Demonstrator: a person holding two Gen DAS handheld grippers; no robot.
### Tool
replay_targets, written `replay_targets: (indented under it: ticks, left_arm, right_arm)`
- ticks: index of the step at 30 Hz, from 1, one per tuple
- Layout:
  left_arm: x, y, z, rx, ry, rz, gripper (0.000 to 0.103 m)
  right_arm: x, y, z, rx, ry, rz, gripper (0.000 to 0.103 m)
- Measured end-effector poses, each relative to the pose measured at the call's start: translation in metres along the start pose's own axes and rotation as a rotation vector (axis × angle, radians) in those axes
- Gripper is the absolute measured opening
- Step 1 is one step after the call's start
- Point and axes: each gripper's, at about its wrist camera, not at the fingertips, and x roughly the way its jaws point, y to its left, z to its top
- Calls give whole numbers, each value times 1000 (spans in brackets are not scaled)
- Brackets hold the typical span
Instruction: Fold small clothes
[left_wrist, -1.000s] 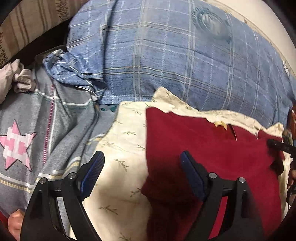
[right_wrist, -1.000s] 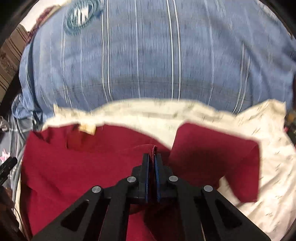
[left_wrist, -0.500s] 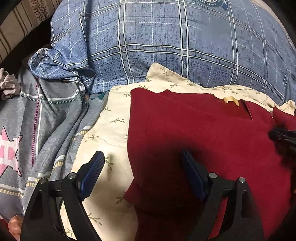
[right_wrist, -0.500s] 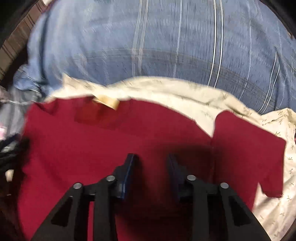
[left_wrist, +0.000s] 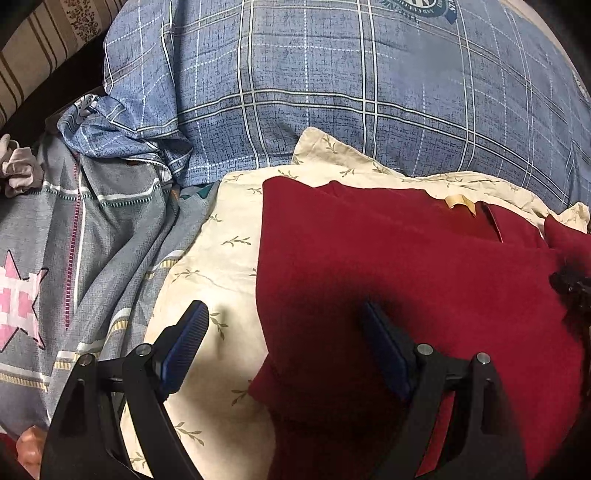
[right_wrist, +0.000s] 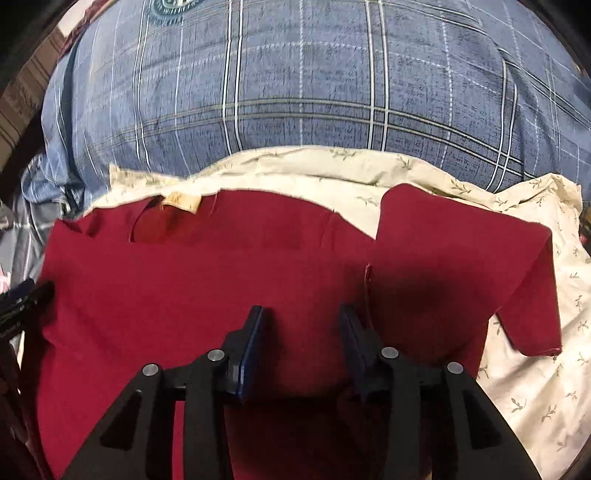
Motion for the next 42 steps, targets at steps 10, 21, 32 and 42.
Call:
replay_targets:
  ticks: [10,21,32,42]
  left_arm:
    - [-23,-1,3,-37,-45,-122,84]
    - [-15,28,-1,-134,40,-143,84]
    - [-17,40,-8,-133,65,-131,84]
    - [-17,43,-6,-141,68,-143,84]
  right_arm:
    - [-38,-1,-11,31,-51,22,54]
    - [-51,0,-28,56,6,196,62]
    - [-75,156,-91,-194,130,641,61]
    - [-50,241,-130,-388,227,714,9]
